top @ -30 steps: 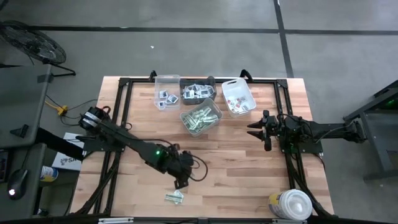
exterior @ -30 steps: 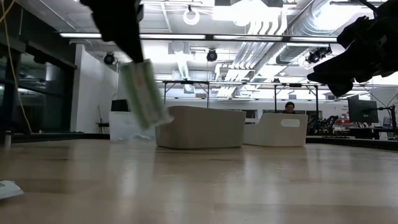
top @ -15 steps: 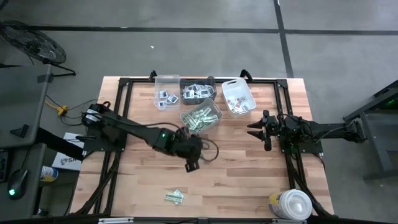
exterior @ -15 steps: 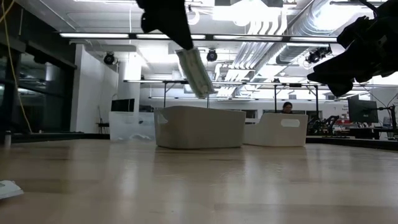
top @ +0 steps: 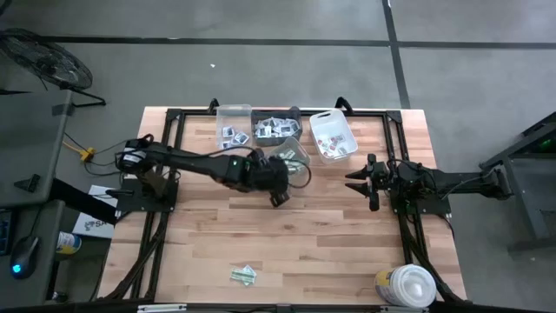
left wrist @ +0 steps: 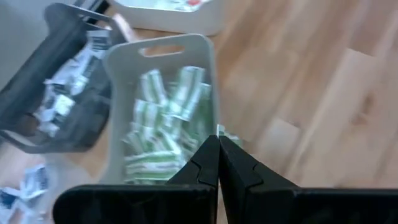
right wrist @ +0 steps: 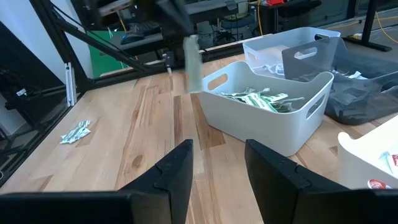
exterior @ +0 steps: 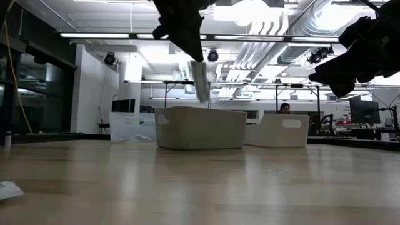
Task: Pick & Place First Aid Supplies
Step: Put the bandage pack into the gray bin
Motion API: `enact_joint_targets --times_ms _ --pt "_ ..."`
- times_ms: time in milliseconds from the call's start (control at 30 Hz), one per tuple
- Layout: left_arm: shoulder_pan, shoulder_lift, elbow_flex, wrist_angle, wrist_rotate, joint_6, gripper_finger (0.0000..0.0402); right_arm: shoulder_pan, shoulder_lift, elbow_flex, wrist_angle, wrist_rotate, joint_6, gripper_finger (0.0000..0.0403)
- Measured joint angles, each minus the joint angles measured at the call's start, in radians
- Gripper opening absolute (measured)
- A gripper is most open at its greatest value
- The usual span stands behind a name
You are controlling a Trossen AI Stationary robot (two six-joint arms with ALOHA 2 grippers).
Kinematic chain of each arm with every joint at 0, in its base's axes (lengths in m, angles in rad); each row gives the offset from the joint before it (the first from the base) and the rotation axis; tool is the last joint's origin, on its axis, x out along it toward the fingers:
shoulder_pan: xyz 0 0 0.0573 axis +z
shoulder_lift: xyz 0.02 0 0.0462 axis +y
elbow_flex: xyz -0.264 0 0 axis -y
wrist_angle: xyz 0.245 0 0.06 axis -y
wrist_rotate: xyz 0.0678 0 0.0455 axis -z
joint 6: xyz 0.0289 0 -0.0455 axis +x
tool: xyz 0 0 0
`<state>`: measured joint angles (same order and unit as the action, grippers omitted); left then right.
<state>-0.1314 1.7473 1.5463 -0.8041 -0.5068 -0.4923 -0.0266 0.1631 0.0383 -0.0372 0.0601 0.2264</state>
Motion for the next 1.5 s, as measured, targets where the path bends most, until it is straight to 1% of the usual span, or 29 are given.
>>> enact_joint_targets --times_ms 267,467,567,733,800,933,1033,1133,1233,1367,1500 --pt "0.115 0.000 0.000 0.018 0.015 0.093 0.0000 0.000 0.000 0.000 0.000 0.000 0.000 0.0140" --pt "0.202 0.006 0.000 0.023 0.133 0.170 0.0000 0.000 0.000 0.000 0.000 0.000 0.000 0.0140" --pt "0.235 0.006 -0.018 0.066 0.186 0.205 0.0000 0.000 0.000 0.000 0.000 0.000 0.000 0.0140" --pt "0.293 0.008 -0.047 0.113 0.328 0.247 0.0000 0.000 0.000 0.000 0.000 0.000 0.000 0.0140" --pt "0.313 0.008 -0.064 0.121 0.361 0.262 0.0000 0.000 0.000 0.000 0.000 0.000 0.000 0.0140" --pt "0.347 0.008 -0.103 0.133 0.378 0.287 0.0000 0.000 0.000 0.000 0.000 0.000 0.000 0.0140" --pt "0.375 0.008 -0.128 0.140 0.428 0.316 0.0000 0.000 0.000 0.000 0.000 0.000 0.000 0.0140" --pt "0.384 0.008 -0.161 0.167 0.427 0.334 0.0000 0.000 0.000 0.000 0.000 0.000 0.000 0.0140" --pt "0.383 0.008 -0.169 0.160 0.415 0.363 0.0005 0.000 0.000 0.000 0.000 0.000 0.000 0.0140" --pt "0.380 0.008 -0.169 0.162 0.423 0.407 0.0024 0.000 0.000 0.000 0.000 0.000 0.000 0.0140" --pt "0.380 0.008 -0.169 0.154 0.452 0.431 0.0055 0.000 0.000 0.000 0.000 0.000 0.000 0.0140"
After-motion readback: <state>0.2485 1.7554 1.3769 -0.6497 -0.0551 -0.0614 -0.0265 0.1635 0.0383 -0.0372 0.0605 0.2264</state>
